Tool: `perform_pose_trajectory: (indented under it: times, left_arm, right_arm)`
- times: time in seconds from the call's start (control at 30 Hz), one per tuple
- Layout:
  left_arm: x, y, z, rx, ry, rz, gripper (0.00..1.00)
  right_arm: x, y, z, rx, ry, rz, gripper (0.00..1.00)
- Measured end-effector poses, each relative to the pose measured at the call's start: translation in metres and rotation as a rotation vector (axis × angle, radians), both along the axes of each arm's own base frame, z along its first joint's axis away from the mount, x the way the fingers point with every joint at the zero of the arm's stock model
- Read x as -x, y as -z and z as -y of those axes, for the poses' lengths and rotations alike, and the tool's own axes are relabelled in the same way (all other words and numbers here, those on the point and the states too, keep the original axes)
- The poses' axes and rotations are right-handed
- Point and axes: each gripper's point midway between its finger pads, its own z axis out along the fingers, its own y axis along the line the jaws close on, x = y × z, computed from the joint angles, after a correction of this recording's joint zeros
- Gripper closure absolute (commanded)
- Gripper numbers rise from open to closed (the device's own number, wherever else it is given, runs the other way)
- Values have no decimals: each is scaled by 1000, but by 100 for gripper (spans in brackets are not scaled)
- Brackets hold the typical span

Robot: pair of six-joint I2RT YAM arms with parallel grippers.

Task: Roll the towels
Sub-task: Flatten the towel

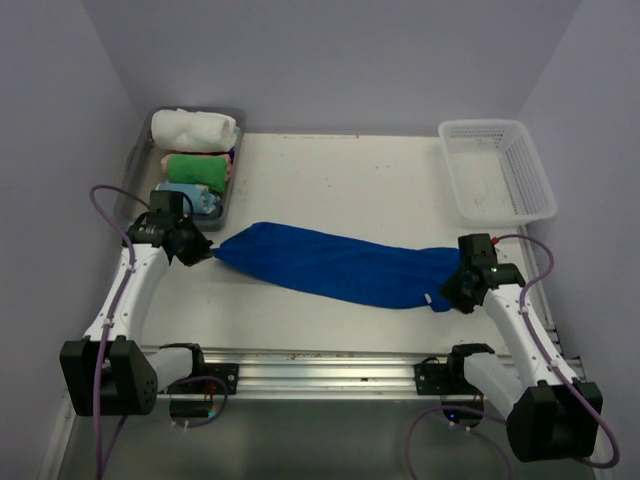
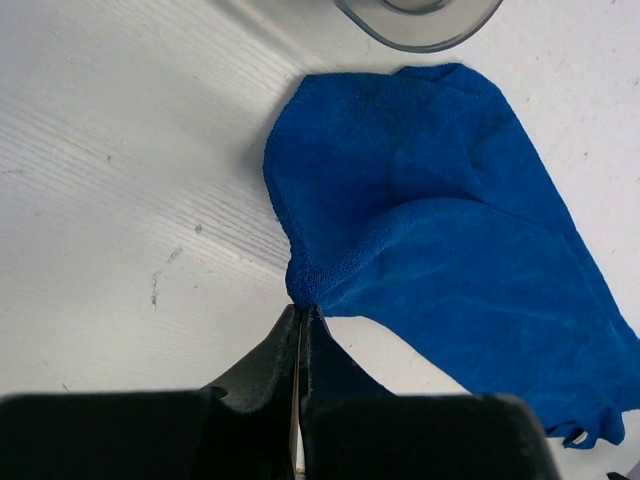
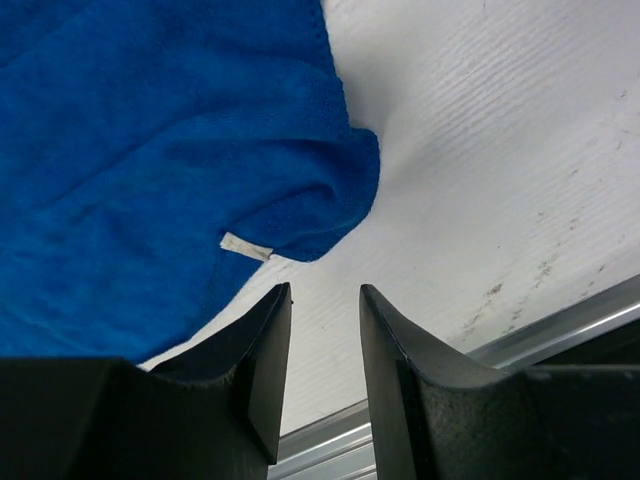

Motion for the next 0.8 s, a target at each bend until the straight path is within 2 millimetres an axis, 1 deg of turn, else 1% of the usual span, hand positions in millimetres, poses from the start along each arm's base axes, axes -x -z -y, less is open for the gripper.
perform_pose_trajectory:
  times: [0.03, 0.07, 0.13, 0.17, 0.27, 0.33, 0.43, 0.57, 0.7, 0.8]
  left_arm:
    - [0, 0, 0, 0, 1, 0, 100]
    - [-1, 0, 0, 0, 1, 0, 100]
    - [-1, 0, 0, 0, 1, -1, 100]
    - [-1, 0, 0, 0, 1, -2, 100]
    - [-1, 2, 1, 3, 3, -6, 100]
    - [-1, 3, 1, 5, 5, -10, 100]
    - [-1, 3, 1, 5, 6, -12, 100]
    - [-1, 4, 1, 5, 7, -13, 100]
    - [-1, 5, 1, 3, 10, -18, 100]
    - [-1, 5, 1, 1, 20, -19, 100]
  right_arm:
    - [2, 4, -1, -5, 6, -12, 61]
    - [4, 8, -1, -9, 11, -22, 56]
    - [9, 17, -3, -18, 21, -52, 53]
    - [10, 21, -3, -22, 25, -60, 49]
    - [11, 35, -7, -44, 39, -75, 47]
    - [12, 41, -9, -61, 53, -74, 47]
    - [7, 47, -12, -81, 72, -49, 49]
    - [1, 51, -14, -94, 86, -39, 54]
    - [-2, 55, -14, -95, 99, -31, 54]
    - [-3, 55, -14, -96, 102, -26, 52]
